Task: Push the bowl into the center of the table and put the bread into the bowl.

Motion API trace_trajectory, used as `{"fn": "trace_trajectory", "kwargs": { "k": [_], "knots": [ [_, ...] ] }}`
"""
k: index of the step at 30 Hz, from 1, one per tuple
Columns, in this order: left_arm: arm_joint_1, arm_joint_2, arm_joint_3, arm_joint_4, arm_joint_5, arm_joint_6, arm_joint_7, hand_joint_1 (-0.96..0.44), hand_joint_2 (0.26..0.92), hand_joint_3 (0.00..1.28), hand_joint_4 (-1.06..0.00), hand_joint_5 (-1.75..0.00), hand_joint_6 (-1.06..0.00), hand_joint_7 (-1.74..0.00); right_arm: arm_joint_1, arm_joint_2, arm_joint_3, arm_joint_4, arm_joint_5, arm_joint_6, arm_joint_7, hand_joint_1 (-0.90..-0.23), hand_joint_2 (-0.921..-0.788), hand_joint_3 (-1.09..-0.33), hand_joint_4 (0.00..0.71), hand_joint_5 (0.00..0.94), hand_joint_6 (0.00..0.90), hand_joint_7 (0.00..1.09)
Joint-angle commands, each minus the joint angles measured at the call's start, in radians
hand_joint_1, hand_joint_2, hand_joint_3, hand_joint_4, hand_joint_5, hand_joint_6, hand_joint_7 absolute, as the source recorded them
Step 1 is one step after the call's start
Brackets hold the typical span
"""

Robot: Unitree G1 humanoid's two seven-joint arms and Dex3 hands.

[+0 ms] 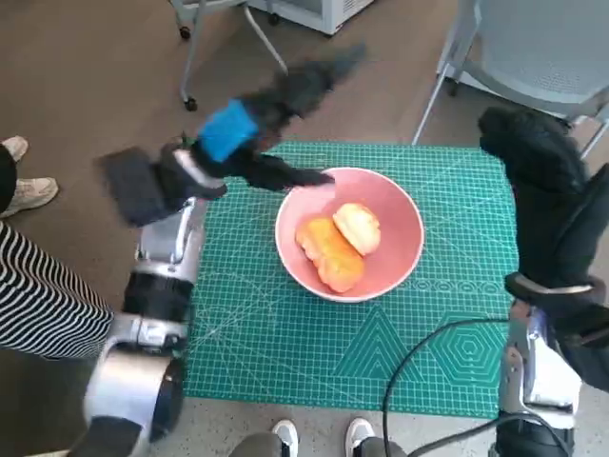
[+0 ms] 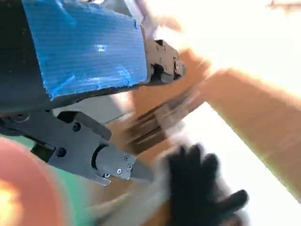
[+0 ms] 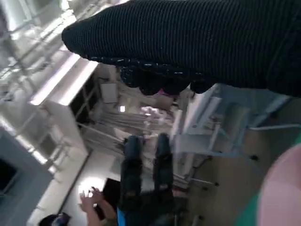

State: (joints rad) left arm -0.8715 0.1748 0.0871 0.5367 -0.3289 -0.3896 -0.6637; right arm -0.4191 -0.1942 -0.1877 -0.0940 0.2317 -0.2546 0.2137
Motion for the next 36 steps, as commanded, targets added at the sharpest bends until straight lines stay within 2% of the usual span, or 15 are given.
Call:
{"fn": "trace_trajectory", "kwargs": {
  "k": [1,2,4,10,13,20,36],
  "knots": [
    [0.085,-0.043,0.027,-0.149,-0.054,0.057,0.063,-0.72,0.921,0.45,-0.02,-0.01,-0.16,-0.06,-0.027,-0.002,0.011,-0.006,-0.01,0.023,-0.013,-0.699,-0.921,-0.746,0.222,0.006,0.134,0.55],
    [0.101,-0.048,0.031,-0.17,-0.063,0.066,0.073,-0.73,0.921,0.47,-0.02,-0.01,-0.1,-0.16,-0.035,-0.002,0.013,-0.005,-0.01,0.023,-0.012,-0.699,-0.921,-0.736,0.223,0.006,0.137,0.56],
    [0.128,-0.058,0.038,-0.203,-0.086,0.088,0.085,-0.73,0.921,0.48,-0.02,-0.01,-0.05,-0.26,-0.051,-0.002,0.017,-0.001,-0.018,0.021,-0.015,-0.705,-0.921,-0.726,0.225,0.006,0.138,0.56],
    [0.192,-0.079,0.031,-0.294,-0.092,0.13,0.12,-0.74,0.921,0.48,-0.04,-0.02,0.0,-0.37,-0.08,-0.004,0.032,0.011,-0.038,0.009,-0.013,-0.728,-0.921,-0.711,0.222,0.004,0.139,0.56],
    [0.213,-0.083,0.022,-0.325,-0.074,0.139,0.136,-0.75,0.921,0.49,-0.06,-0.03,0.0,-0.39,-0.09,-0.005,0.038,0.018,-0.051,0.005,-0.012,-0.728,-0.921,-0.709,0.22,0.003,0.137,0.56],
    [0.233,-0.078,0.0,-0.364,-0.027,0.137,0.165,-0.74,0.921,0.5,-0.06,-0.03,0.0,-0.43,-0.094,-0.006,0.039,0.033,-0.058,0.004,-0.012,-0.729,-0.921,-0.708,0.223,0.003,0.132,0.56],
    [0.246,-0.087,-0.031,-0.402,-0.016,0.165,0.18,-0.75,0.921,0.52,-0.05,-0.03,0.0,-0.43,-0.081,0.001,0.033,0.042,-0.044,0.03,-0.021,-0.743,-0.921,-0.693,0.229,0.005,0.14,0.56]
  ]
}}
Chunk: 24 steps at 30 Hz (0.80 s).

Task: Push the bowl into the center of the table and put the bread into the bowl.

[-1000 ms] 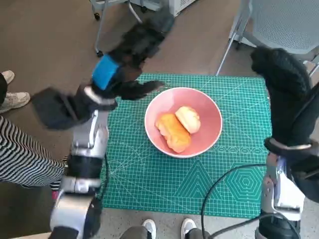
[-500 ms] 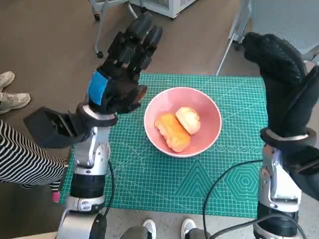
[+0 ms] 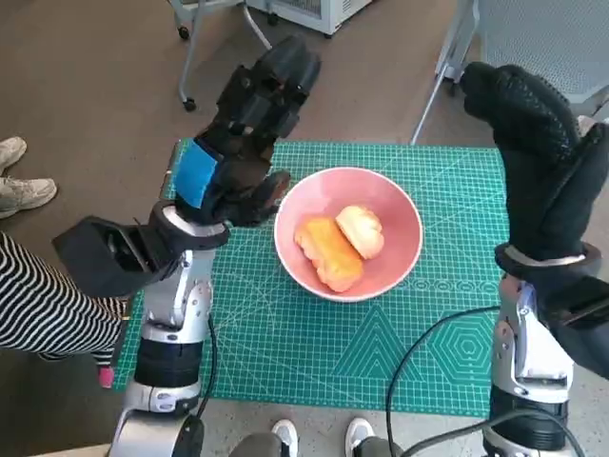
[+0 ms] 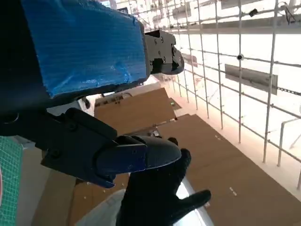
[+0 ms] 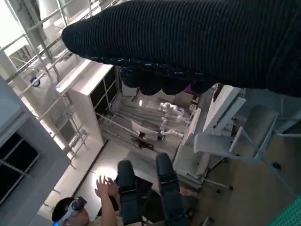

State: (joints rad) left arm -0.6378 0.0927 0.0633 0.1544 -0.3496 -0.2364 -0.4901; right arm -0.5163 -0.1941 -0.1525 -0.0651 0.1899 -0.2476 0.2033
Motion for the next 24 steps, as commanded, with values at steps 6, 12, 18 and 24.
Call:
{"fn": "trace_trajectory", "kwargs": {
  "k": [6,12,18,24],
  "knots": [
    [0.011,-0.006,-0.012,-0.026,0.012,0.019,0.018,-0.75,0.921,0.52,-0.04,-0.04,0.0,-0.43,0.022,0.002,-0.003,0.01,-0.002,0.034,-0.018,-0.743,-0.921,-0.688,0.228,0.004,0.146,0.57],
    [0.007,-0.008,-0.013,-0.019,0.021,0.008,0.029,-0.74,0.921,0.52,-0.04,-0.04,0.0,-0.43,0.027,0.001,-0.003,0.006,-0.005,0.043,-0.023,-0.741,-0.921,-0.688,0.228,0.004,0.148,0.57],
    [0.005,-0.015,-0.01,-0.01,0.03,-0.006,0.04,-0.73,0.921,0.52,-0.04,-0.05,0.0,-0.44,0.027,0.004,-0.002,0.01,-0.006,0.043,-0.028,-0.736,-0.921,-0.689,0.228,0.003,0.147,0.57],
    [0.004,-0.021,-0.007,0.0,0.045,-0.026,0.05,-0.72,0.921,0.52,-0.04,-0.05,0.0,-0.44,0.028,0.006,0.003,0.012,-0.012,0.039,-0.033,-0.725,-0.921,-0.69,0.228,0.003,0.145,0.57]
  ]
}}
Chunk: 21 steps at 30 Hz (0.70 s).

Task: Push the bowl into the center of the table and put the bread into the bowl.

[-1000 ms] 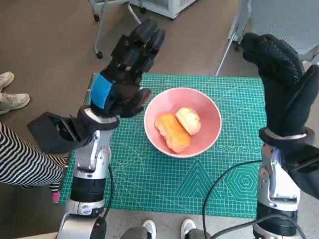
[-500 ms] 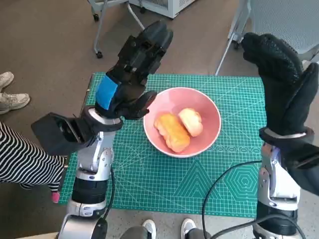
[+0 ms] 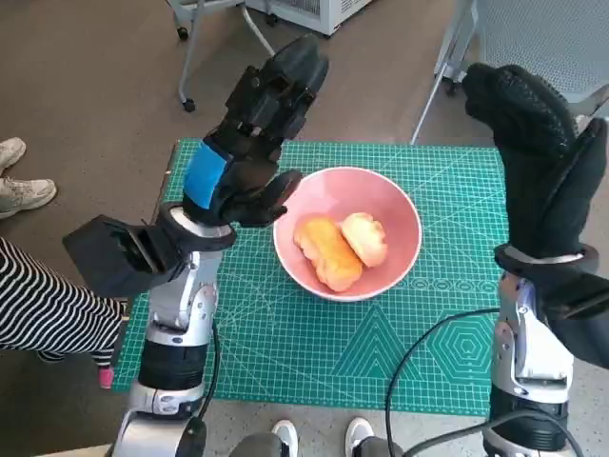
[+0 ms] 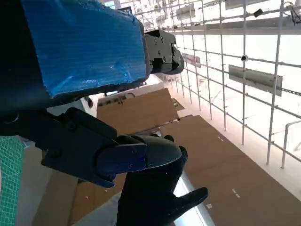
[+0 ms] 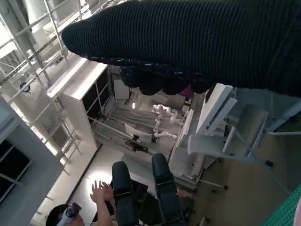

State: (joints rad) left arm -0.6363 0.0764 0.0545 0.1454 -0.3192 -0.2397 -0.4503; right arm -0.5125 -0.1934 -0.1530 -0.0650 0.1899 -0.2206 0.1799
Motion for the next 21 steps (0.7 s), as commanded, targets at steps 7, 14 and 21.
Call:
{"fn": "trace_trajectory", "kwargs": {
  "k": [7,14,21],
  "knots": [
    [0.002,-0.003,0.0,0.021,0.026,-0.04,0.019,-0.72,0.921,0.52,-0.04,-0.06,0.0,-0.44,0.026,0.005,0.008,0.014,-0.021,0.007,-0.014,-0.726,-0.921,-0.69,0.227,0.002,0.143,0.57],
    [0.004,-0.001,0.0,0.031,0.022,-0.048,0.015,-0.72,0.921,0.51,-0.04,-0.07,0.0,-0.43,0.025,0.008,0.009,0.023,-0.015,0.0,-0.01,-0.729,-0.921,-0.69,0.226,0.001,0.133,0.57],
    [0.005,-0.002,0.003,0.034,0.012,-0.046,0.011,-0.73,0.921,0.51,-0.03,-0.08,0.0,-0.43,0.024,0.01,0.008,0.028,-0.005,-0.001,-0.003,-0.731,-0.921,-0.69,0.226,0.001,0.128,0.57]
  ]
}}
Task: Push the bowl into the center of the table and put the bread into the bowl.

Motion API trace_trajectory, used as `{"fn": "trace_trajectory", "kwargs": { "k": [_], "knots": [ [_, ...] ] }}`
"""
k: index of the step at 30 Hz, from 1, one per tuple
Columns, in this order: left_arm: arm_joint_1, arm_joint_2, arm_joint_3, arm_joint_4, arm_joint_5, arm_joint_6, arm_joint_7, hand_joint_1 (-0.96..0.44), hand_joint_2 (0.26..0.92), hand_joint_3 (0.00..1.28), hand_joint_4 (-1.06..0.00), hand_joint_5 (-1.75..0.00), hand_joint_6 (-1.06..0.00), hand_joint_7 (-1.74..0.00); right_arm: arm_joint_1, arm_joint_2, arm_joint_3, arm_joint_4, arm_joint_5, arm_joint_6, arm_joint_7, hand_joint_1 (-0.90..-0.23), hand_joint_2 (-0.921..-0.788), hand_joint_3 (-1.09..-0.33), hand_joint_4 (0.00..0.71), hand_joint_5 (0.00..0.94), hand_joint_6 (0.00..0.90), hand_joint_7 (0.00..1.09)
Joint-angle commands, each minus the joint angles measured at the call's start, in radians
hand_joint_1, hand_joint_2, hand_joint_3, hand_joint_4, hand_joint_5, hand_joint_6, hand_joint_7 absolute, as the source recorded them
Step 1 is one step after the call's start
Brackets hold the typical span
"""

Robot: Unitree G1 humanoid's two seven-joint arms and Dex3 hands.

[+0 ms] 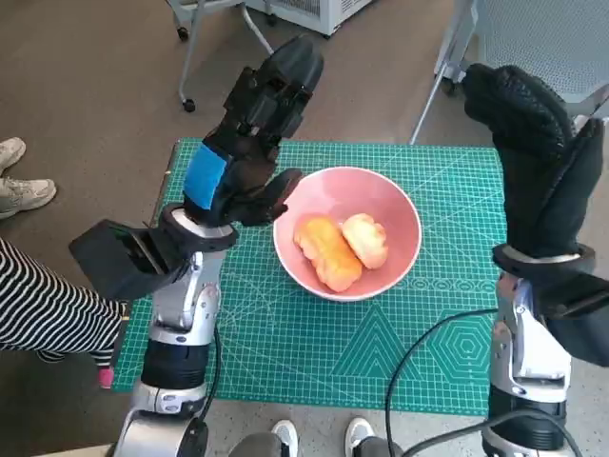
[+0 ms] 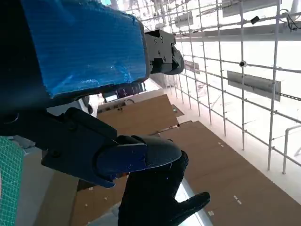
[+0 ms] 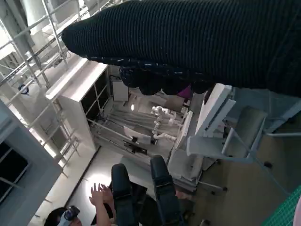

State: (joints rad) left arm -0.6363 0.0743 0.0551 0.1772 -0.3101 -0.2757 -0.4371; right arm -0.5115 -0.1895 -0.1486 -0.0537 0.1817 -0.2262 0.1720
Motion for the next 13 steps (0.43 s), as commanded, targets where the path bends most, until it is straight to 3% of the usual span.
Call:
{"fn": "trace_trajectory", "kwargs": {
  "k": [1,13],
  "knots": [
    [0.005,0.001,0.003,0.002,0.002,-0.01,-0.003,-0.73,0.921,0.51,-0.03,-0.08,0.0,-0.43,0.021,0.006,0.003,0.019,0.005,0.004,0.007,-0.732,-0.921,-0.69,0.226,0.001,0.128,0.57],
    [0.006,0.005,0.009,0.01,-0.006,-0.009,-0.012,-0.73,0.921,0.51,-0.02,-0.09,0.0,-0.42,0.021,0.008,0.006,0.018,0.019,0.003,0.011,-0.734,-0.921,-0.688,0.228,0.001,0.13,0.57]
  ]
}}
